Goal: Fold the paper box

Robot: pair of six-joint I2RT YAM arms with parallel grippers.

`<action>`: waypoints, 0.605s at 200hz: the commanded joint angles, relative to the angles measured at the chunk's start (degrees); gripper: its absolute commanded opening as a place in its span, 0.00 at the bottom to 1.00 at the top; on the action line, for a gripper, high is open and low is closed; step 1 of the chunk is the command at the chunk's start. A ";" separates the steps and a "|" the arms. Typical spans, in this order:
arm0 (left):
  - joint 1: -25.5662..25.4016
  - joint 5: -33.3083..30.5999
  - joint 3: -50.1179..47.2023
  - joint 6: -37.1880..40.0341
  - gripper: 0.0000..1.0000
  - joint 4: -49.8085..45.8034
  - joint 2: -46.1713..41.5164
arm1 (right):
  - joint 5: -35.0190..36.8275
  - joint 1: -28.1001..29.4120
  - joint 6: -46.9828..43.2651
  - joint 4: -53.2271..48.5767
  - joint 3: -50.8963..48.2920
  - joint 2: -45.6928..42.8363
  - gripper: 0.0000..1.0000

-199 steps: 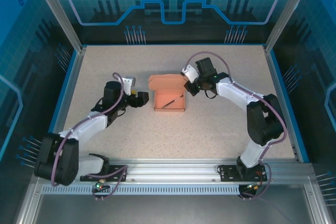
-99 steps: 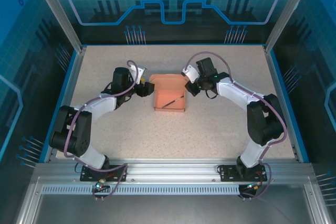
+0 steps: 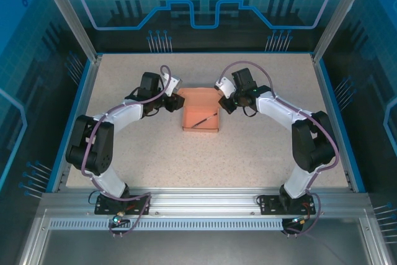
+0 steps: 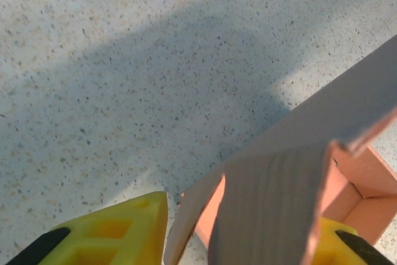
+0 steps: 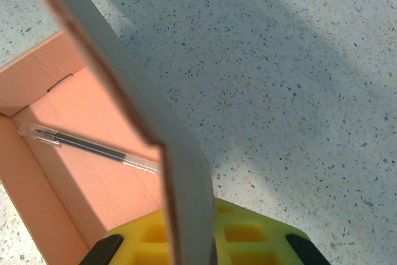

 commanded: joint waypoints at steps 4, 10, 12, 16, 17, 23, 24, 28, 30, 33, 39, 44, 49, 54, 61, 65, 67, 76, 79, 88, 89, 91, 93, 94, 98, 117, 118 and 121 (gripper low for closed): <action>-0.32 1.54 1.15 1.34 0.35 -2.12 0.35 | 0.10 -0.77 -0.64 -1.17 0.93 -0.72 0.10; -0.32 1.48 0.93 1.23 0.34 -1.69 0.21 | 0.17 -0.72 -0.59 -1.17 0.91 -0.70 0.10; -0.32 1.52 0.86 1.25 0.34 -1.62 0.15 | 0.17 -0.76 -0.63 -1.16 0.93 -0.74 0.10; -0.32 1.60 0.83 1.17 0.34 -1.32 0.11 | 0.25 -0.78 -0.64 -1.16 0.92 -0.70 0.10; -0.32 1.57 0.82 1.17 0.34 -1.31 0.11 | 0.26 -0.75 -0.64 -1.21 0.88 -0.74 0.10; -0.32 1.61 0.70 1.00 0.33 -0.93 0.04 | 0.27 -0.77 -0.64 -1.24 0.97 -0.70 0.10; -0.32 1.62 0.71 1.00 0.33 -0.90 0.07 | 0.31 -0.74 -0.59 -1.25 0.95 -0.70 0.10; -0.32 1.62 0.72 0.92 0.32 -0.69 0.10 | 0.42 -0.72 -0.61 -1.25 0.97 -0.69 0.10; -0.32 1.57 0.74 0.84 0.31 -0.67 0.10 | 0.41 -0.78 -0.61 -1.36 1.01 -0.76 0.10; -0.32 1.58 0.80 0.71 0.31 -0.52 0.15 | 0.47 -0.76 -0.61 -1.39 1.02 -0.70 0.10; -0.32 1.62 0.81 0.64 0.29 -0.12 0.24 | 0.43 -0.79 -0.57 -1.43 1.11 -0.69 0.10; -0.32 1.71 0.76 0.40 0.28 0.12 0.32 | 0.43 -0.74 -0.55 -1.46 1.11 -0.74 0.10; -0.32 1.78 0.81 0.22 0.26 0.33 0.36 | 0.44 -0.73 -0.57 -1.56 1.13 -0.77 0.10; -0.32 1.79 0.79 0.14 0.25 0.61 0.36 | 0.51 -0.79 -0.51 -1.60 1.15 -0.78 0.10; -0.32 1.87 0.81 -0.04 0.23 0.86 0.45 | 0.52 -0.75 -0.53 -1.69 1.19 -0.79 0.10; -0.32 1.88 0.87 -0.07 0.22 0.82 0.45 | 0.50 -0.72 -0.49 -1.69 1.20 -0.78 0.10; -0.32 1.95 0.89 -0.11 0.22 0.87 0.50 | 0.63 -0.74 -0.51 -1.69 1.20 -0.78 0.10; -0.32 2.05 0.98 -0.15 0.20 0.72 0.50 | 0.76 -0.76 -0.43 -1.77 1.19 -0.89 0.10; -0.32 2.08 0.95 -0.15 0.20 0.71 0.52 | 0.77 -0.75 -0.38 -1.86 1.26 -0.89 0.11; -0.32 2.05 0.96 -0.15 0.18 0.68 0.50 | 0.86 -0.72 -0.35 -2.00 1.36 -0.91 0.11; -0.32 2.05 0.97 -0.15 0.18 0.65 0.52 | 0.87 -0.72 -0.27 -1.98 1.37 -0.89 0.11; -0.32 2.06 0.96 -0.11 0.18 0.67 0.54 | 0.87 -0.72 -0.22 -2.03 1.44 -0.87 0.11; -0.32 2.06 0.98 -0.08 0.18 0.64 0.54 | 0.87 -0.72 -0.23 -2.08 1.46 -0.87 0.11; -0.28 2.06 0.94 -0.07 0.18 0.67 0.54 | 0.87 -0.72 -0.21 -2.11 1.50 -0.91 0.11; -0.32 2.06 0.88 -0.02 0.17 0.67 0.54 | 0.96 -0.74 -0.19 -2.13 1.55 -0.87 0.11; -0.32 2.24 0.96 0.34 0.15 0.55 0.55 | 1.14 -0.74 0.21 -2.65 2.06 -0.96 0.13; -0.32 2.24 1.02 0.40 0.15 0.50 0.55 | 1.14 -0.73 0.22 -2.65 2.07 -0.96 0.13; -0.32 2.25 1.00 0.56 0.14 0.39 0.54 | 1.14 -0.72 0.25 -2.71 2.15 -0.96 0.14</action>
